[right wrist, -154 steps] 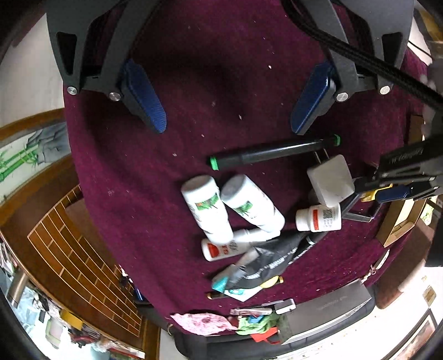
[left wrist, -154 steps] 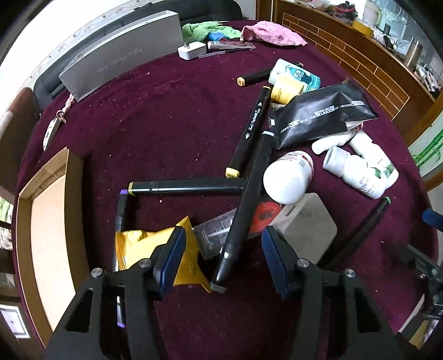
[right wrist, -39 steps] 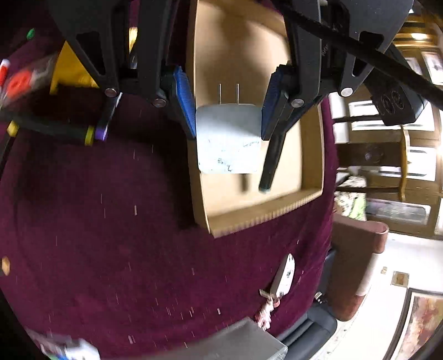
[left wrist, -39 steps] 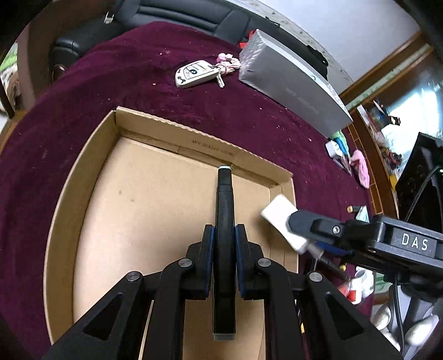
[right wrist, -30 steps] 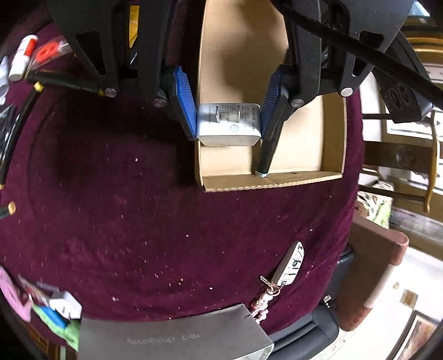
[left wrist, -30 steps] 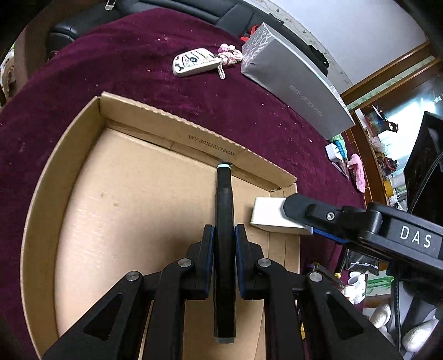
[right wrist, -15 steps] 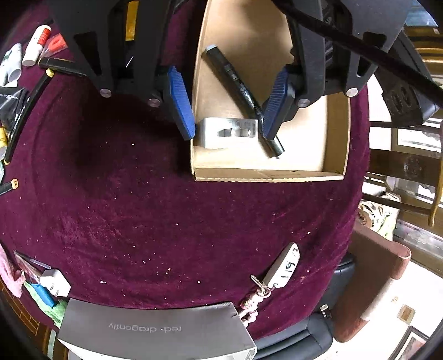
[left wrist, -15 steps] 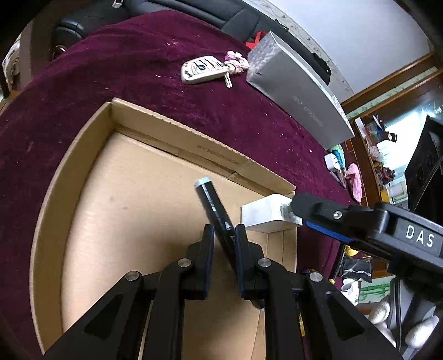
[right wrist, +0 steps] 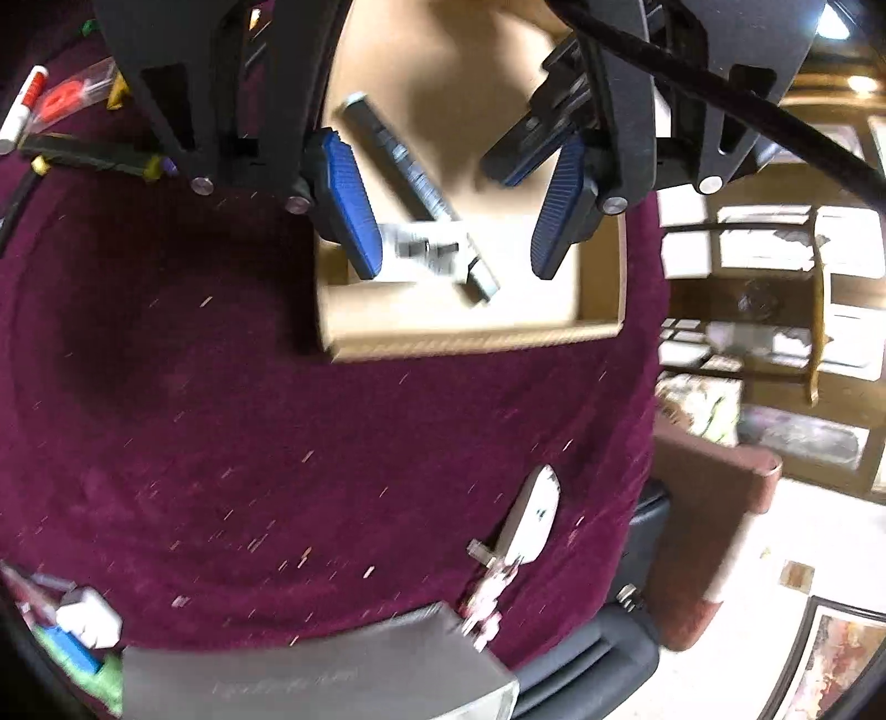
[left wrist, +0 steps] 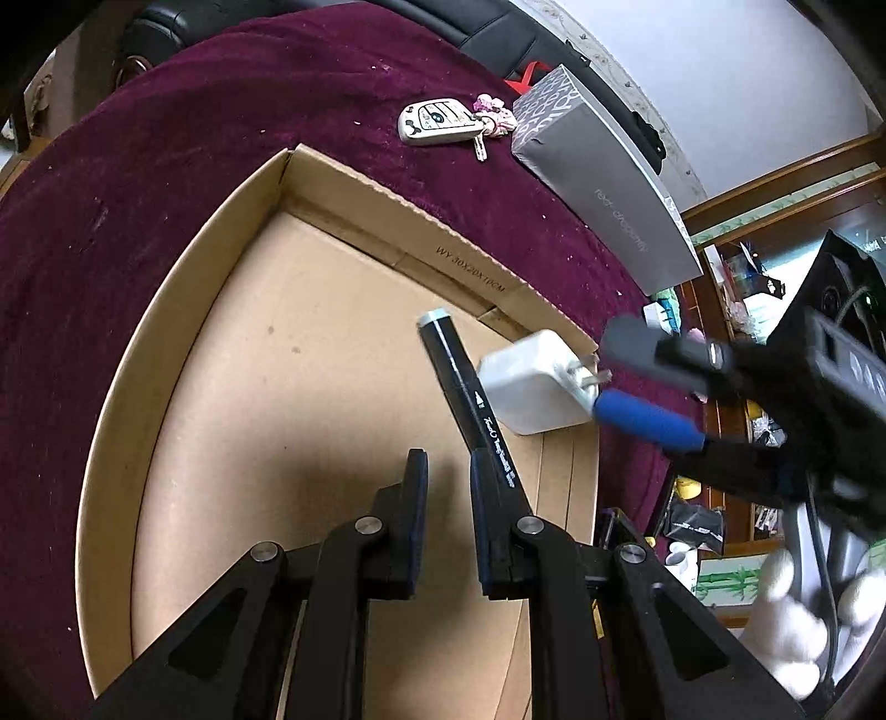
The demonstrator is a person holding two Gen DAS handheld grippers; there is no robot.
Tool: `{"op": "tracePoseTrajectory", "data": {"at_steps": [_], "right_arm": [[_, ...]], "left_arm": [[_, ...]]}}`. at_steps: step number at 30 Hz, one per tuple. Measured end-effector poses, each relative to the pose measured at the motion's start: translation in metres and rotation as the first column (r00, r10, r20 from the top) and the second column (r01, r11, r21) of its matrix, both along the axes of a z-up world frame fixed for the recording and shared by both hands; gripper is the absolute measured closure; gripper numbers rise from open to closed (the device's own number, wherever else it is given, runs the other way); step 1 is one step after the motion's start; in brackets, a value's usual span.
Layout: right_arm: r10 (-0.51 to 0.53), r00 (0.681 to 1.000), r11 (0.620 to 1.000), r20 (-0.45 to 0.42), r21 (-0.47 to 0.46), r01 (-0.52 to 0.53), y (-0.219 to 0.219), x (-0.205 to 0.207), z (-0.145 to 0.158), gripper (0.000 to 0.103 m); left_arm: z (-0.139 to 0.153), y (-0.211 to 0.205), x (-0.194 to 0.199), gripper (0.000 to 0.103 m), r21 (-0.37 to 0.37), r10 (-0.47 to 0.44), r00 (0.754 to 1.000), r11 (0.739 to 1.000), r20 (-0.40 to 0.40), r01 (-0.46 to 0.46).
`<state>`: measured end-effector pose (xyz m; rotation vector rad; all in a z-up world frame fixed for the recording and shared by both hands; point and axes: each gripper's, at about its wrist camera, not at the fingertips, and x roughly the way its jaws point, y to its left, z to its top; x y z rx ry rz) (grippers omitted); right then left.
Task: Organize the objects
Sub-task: 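Carry the marker with the left tool while the right tool carries the charger into the tray, then open the left tool to drop the marker while the right tool releases the charger, then grasp the yellow packet with the left tool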
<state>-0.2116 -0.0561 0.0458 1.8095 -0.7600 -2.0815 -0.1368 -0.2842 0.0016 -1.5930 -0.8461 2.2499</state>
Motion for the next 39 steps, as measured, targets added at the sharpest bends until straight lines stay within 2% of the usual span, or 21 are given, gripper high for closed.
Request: {"op": "tracePoseTrajectory", "data": {"at_steps": [3, 5, 10, 15, 20, 23, 25, 28, 30, 33, 35, 39], "right_arm": [[0.066, 0.995, 0.997, 0.08, -0.041, -0.063, -0.011, 0.013, -0.012, 0.046], [0.065, 0.994, 0.997, 0.091, -0.036, -0.062, -0.01, 0.022, -0.015, 0.046], [-0.034, 0.999, 0.999, 0.005, -0.014, 0.035, 0.013, 0.029, 0.007, 0.046], [-0.118, 0.991, 0.993, -0.071, 0.012, 0.119, 0.047, 0.045, 0.034, 0.046], [-0.18, 0.982, 0.983, -0.062, 0.019, 0.181, 0.077, 0.073, 0.031, 0.046], [-0.233, 0.972, 0.972, -0.043, 0.005, 0.233, 0.101, 0.095, 0.025, 0.047], [-0.273, 0.961, 0.962, -0.038, -0.01, 0.273, 0.121, 0.113, 0.023, 0.047], [-0.341, 0.939, 0.94, -0.042, -0.018, 0.341, 0.157, 0.14, 0.025, 0.047], [-0.375, 0.925, 0.927, -0.052, -0.013, 0.375, 0.177, 0.156, 0.025, 0.047], [-0.401, 0.914, 0.916, -0.064, -0.007, 0.401, 0.202, 0.176, 0.024, 0.047], [-0.407, 0.911, 0.913, -0.064, -0.012, 0.407, 0.217, 0.189, 0.021, 0.047], [-0.396, 0.916, 0.918, -0.067, -0.021, 0.396, 0.235, 0.205, 0.013, 0.047]], "left_arm": [[0.001, 0.001, 0.0, 0.091, 0.003, -0.011, 1.0, 1.0, -0.002, 0.011], [0.002, 0.001, 0.0, 0.091, 0.004, -0.016, 1.0, 1.0, -0.002, 0.016], [-0.001, 0.007, -0.007, 0.091, 0.009, -0.036, 0.999, 0.999, 0.004, 0.036], [-0.012, 0.021, -0.026, 0.091, 0.013, -0.063, 0.997, 0.998, 0.034, 0.062], [-0.013, 0.039, -0.041, 0.09, 0.012, -0.094, 0.995, 0.996, 0.04, 0.094], [-0.003, 0.043, -0.042, 0.09, -0.01, -0.102, 0.995, 0.995, 0.02, 0.102], [0.009, 0.039, -0.037, 0.09, -0.025, -0.085, 0.996, 0.996, -0.008, 0.085], [0.031, 0.037, -0.021, 0.089, -0.091, -0.081, 0.995, 0.993, -0.049, 0.077], [0.049, 0.042, -0.005, 0.084, -0.122, -0.097, 0.992, 0.989, -0.079, 0.087], [0.073, 0.061, 0.027, 0.066, -0.147, -0.153, 0.981, 0.98, -0.116, 0.135], [0.08, 0.079, 0.043, 0.061, -0.155, -0.188, 0.976, 0.973, -0.112, 0.169], [0.074, 0.127, 0.07, 0.061, -0.145, -0.237, 0.97, 0.963, -0.052, 0.227]]}}
